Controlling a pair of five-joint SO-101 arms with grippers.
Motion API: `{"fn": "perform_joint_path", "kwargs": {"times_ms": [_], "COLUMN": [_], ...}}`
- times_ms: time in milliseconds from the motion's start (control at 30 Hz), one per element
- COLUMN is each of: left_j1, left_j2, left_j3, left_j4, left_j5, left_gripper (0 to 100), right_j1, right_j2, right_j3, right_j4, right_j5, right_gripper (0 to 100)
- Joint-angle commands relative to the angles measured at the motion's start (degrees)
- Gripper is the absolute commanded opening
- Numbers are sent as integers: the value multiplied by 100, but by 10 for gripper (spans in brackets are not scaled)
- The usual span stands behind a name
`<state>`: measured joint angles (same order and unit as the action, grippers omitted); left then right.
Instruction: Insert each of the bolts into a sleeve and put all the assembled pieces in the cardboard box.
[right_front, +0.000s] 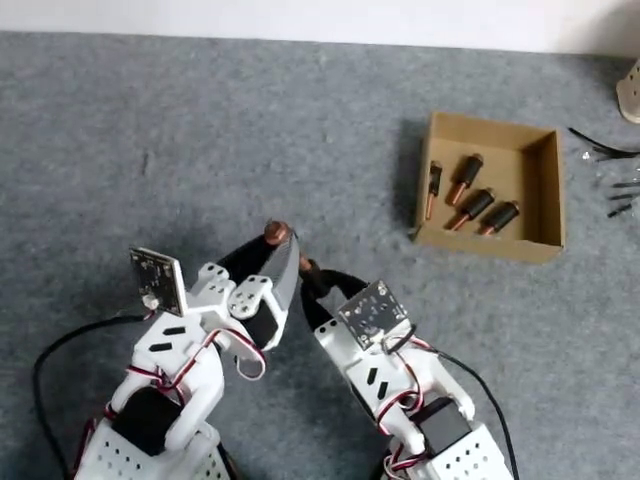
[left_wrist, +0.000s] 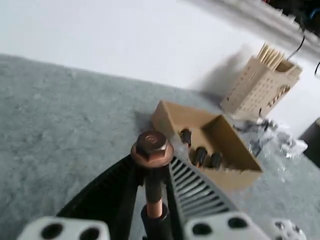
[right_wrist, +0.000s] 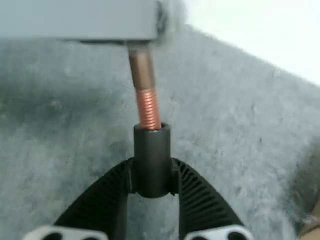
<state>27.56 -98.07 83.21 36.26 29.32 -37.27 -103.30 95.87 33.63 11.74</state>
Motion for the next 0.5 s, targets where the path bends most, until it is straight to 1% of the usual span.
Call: {"fn": "perform_joint_path", "kwargs": {"times_ms": [0,100,300,333,400,467], "left_j1": [418,567,558,532,338,-75], "left_j2": [31,31,22,22,22,40], "left_j3": [356,699,629,637,585,488], "left_j4": [440,431,422,422,440,422], "left_j5": [-9,-9,18,185,642,782], "left_gripper": [5,5,5,5,5,5], "right_j1": [136,145,154,154,154,127], "right_j2": [-92,-92,-92,-92,-92,-92], "right_j3": [189,189,180,180,180,180], "right_j4": [-4,-4,-4,-4,-4,-4], "right_j5": [35,35,35,35,35,26], "right_gripper": [5,5,5,5,5,5]}}
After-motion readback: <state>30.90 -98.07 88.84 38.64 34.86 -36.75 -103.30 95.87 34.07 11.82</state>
